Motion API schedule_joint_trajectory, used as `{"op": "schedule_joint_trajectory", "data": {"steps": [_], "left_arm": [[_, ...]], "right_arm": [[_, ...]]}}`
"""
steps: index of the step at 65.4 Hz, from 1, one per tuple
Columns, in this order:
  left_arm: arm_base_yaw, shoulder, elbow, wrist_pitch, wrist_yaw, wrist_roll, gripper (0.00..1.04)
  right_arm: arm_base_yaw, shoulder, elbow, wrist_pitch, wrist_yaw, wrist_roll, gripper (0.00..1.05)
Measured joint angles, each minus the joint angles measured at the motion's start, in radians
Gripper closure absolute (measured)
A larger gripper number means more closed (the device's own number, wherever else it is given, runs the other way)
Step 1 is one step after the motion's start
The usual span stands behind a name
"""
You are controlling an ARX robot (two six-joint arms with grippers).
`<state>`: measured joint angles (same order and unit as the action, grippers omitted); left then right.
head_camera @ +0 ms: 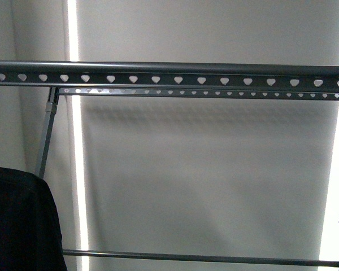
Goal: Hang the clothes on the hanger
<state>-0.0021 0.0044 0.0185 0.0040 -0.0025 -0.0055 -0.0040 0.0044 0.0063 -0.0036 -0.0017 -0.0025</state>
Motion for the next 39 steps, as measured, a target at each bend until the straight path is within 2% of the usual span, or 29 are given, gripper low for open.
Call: {"op": "schedule_joint_trajectory", "data": {"steps": [26, 29, 31, 34, 39], "left_arm": [[0.000, 0.000, 0.000, 0.000, 0.000, 0.000, 0.07], [-0.002, 0.022, 0.019, -0.062, 0.051, -0.001, 0.07], [-0.013, 0.045, 0.030, -0.079, 0.050, 0.001, 0.07], [-0.055, 0.101, 0.048, -0.075, 0.013, 0.003, 0.07], [-0.147, 0.222, 0.111, -0.009, -0.118, 0.002, 0.07]], "right_arm": [[0.000, 0.000, 0.000, 0.000, 0.000, 0.000, 0.07], [0.000, 0.000, 0.000, 0.000, 0.000, 0.000, 0.07], [0.000, 0.000, 0.000, 0.000, 0.000, 0.000, 0.07], [0.000, 0.000, 0.000, 0.000, -0.001, 0.000, 0.07], [0.000, 0.000, 0.000, 0.000, 0.000, 0.000, 0.07]]}}
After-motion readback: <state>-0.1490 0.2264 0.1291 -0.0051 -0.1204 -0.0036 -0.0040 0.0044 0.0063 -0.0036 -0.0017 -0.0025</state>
